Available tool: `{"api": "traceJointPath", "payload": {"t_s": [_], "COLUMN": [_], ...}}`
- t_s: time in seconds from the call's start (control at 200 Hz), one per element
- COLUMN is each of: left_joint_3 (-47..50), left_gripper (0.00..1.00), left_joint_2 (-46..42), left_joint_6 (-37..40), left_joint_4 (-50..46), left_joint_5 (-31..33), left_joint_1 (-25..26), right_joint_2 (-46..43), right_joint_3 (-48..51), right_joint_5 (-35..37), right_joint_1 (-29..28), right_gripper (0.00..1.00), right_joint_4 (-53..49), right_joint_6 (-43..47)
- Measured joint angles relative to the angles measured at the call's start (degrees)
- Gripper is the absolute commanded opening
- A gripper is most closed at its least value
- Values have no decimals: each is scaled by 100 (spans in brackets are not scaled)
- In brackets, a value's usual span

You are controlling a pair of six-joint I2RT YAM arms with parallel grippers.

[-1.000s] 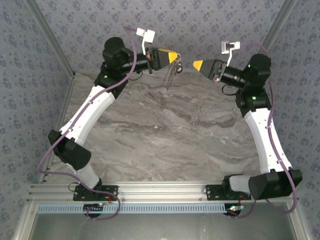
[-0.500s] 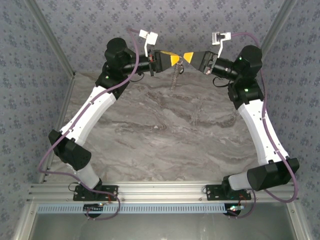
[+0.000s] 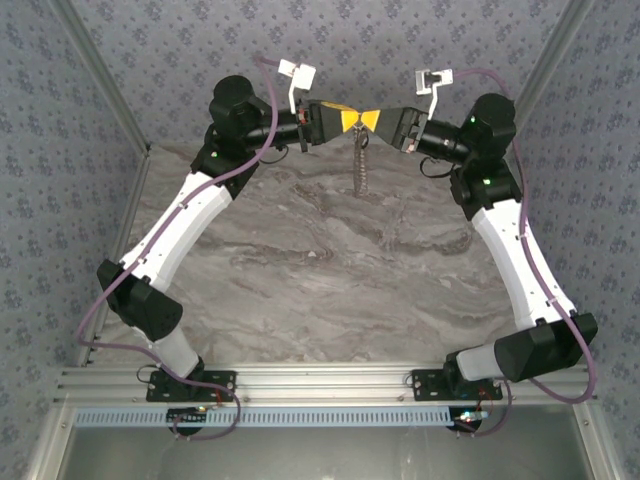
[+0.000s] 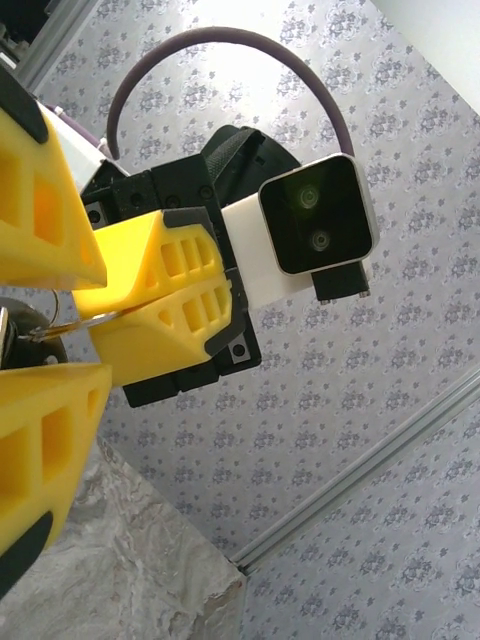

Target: Put the keys on the keyring

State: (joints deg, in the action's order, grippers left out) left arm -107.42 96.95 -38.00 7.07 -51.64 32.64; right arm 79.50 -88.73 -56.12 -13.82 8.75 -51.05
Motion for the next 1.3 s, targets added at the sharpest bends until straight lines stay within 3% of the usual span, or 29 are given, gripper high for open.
{"api": "traceJointPath", "payload": {"t_s": [0.225,0.29,0.365,0.505,0.645,0.859,1.109,1.299], "left_joint_3": [0,0,0,-7,-48,-173,-861,-1576], "left_gripper": [0,0,0,0,30,47,49,47], "left_joint_2": [0,0,0,0,0,-24,-9,144], "left_joint_6": [0,0,-2,0,122,503,1307,2039], "left_joint_4": [-4,-7,-31,-83,-313,-743,-2061,-3169], "left_joint_5": [4,4,26,46,42,-2,-144,-417], "left_joint_1": [0,0,-2,-4,0,-149,-302,-302], "right_joint_2": [0,0,-2,-11,-11,149,608,1130], "right_joint_3": [52,52,52,52,7,-970,-2424,-3073], "right_joint_5": [2,2,-9,-22,-83,-177,-20,195], "right_joint_1": [-11,-22,-26,-35,39,354,302,90], "right_gripper": [20,15,0,0,0,0,0,0], "right_joint_4": [-15,-15,7,-33,-369,-2514,-5473,-6935], "right_joint_6": [9,11,72,118,365,1794,3958,4972]}}
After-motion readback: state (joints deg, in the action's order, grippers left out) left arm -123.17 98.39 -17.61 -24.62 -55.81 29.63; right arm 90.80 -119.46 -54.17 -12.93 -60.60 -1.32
